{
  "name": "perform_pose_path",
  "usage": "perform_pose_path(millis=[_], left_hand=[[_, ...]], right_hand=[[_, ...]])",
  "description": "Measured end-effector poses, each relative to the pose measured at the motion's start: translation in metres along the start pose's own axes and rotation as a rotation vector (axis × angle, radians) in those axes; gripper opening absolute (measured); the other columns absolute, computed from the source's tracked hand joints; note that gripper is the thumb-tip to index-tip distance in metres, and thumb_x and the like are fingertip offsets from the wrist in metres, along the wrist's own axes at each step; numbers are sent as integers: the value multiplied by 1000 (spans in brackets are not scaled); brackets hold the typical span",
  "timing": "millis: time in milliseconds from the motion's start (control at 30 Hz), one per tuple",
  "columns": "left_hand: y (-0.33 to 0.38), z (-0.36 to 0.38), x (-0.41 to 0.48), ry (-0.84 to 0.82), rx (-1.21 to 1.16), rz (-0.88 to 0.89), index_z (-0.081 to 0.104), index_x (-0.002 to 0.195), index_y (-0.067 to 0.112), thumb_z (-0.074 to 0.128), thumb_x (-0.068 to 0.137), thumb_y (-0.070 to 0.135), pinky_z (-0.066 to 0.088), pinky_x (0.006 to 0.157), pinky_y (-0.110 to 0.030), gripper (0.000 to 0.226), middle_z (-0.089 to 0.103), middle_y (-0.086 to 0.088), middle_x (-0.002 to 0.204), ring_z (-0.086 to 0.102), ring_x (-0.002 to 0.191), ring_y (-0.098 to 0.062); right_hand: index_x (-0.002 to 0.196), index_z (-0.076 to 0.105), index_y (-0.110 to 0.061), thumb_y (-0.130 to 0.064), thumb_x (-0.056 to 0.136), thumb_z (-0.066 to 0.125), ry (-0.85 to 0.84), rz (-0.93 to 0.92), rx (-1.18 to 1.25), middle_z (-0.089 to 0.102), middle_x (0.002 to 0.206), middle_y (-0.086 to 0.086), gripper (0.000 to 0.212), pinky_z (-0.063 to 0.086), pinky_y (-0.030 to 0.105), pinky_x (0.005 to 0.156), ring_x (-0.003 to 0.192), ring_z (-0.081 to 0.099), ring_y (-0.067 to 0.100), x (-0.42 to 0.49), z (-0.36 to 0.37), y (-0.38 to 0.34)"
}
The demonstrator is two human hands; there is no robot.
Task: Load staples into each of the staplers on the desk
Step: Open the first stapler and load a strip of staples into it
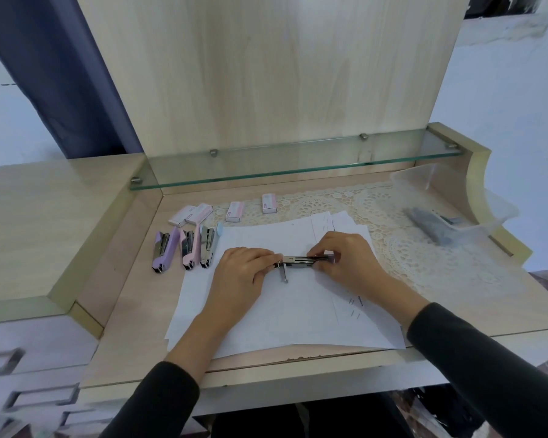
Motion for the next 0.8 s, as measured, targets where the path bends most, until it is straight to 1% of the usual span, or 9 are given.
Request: perform_pose_path(millis=[33,100,167,233,300,367,467,667,800], left_hand=[[-1,2,0,-15,12,-9,72,93,15,47,83,18,37,75,-24,27,72,0,84,52,81,-9],[-4,4,-1,-40,29,-28,72,93,16,45,82,17,36,72,-23,29,72,1,81,54,76,-10],[-6,5,-1,-65,26,-50,72,94,17,43,82,16,37,70,-24,31,72,1,81,57,72,-12],[-8,7,-1,-90,16,-68,72,95,17,42,82,15,37,69,-26,32,71,1,81,61,69,-17],[-8,7,0,-109,10,-76,71,96,17,41,82,14,36,69,-26,34,71,1,82,64,68,-20],[-7,7,0,-117,11,-79,71,95,17,40,81,13,35,69,-24,35,71,0,81,64,67,-21],[-6,7,0,-117,15,-77,71,95,16,39,80,13,33,68,-22,35,71,0,81,63,67,-21],[-6,7,0,-106,19,-81,71,95,15,39,81,13,34,67,-26,36,71,-1,80,63,66,-22],[-7,7,0,-107,11,-86,71,96,15,39,80,12,34,65,-28,36,70,-1,81,62,66,-23]], right_hand=[[83,73,-12,-4,70,71,-15,15,-16,69,81,4,15,36,12,59,52,46,-4,1,1,1],[86,73,-13,-9,72,70,-27,24,-62,68,85,4,15,40,23,64,61,45,-1,2,2,1],[87,73,-13,-12,74,70,15,-2,-117,66,87,4,14,43,30,68,74,52,14,2,-1,-4],[80,73,-12,-7,70,72,110,-79,-155,65,78,5,11,44,32,60,72,55,25,-2,-6,-14],[70,72,-12,-4,64,75,188,-160,-184,62,66,3,11,44,30,49,61,55,25,-9,-8,-25],[65,70,-13,-4,61,77,212,-213,-223,60,61,0,12,42,24,45,55,54,22,-13,-4,-34],[62,70,-16,-6,57,81,225,-237,-272,60,59,-3,16,38,18,44,52,53,20,-15,1,-41],[59,71,-21,-9,55,84,214,-235,-334,59,54,-5,19,38,16,41,48,52,18,-12,9,-40],[60,69,-19,-8,54,83,213,-202,-328,59,58,-5,19,33,15,46,51,55,16,-10,9,-39]])
Point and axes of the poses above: each hand's wrist, its own x-axis towards the middle knuckle, its own z-axis out of the palm, y = z × x, the point moved 9 cm from there along x, towards the middle knuckle
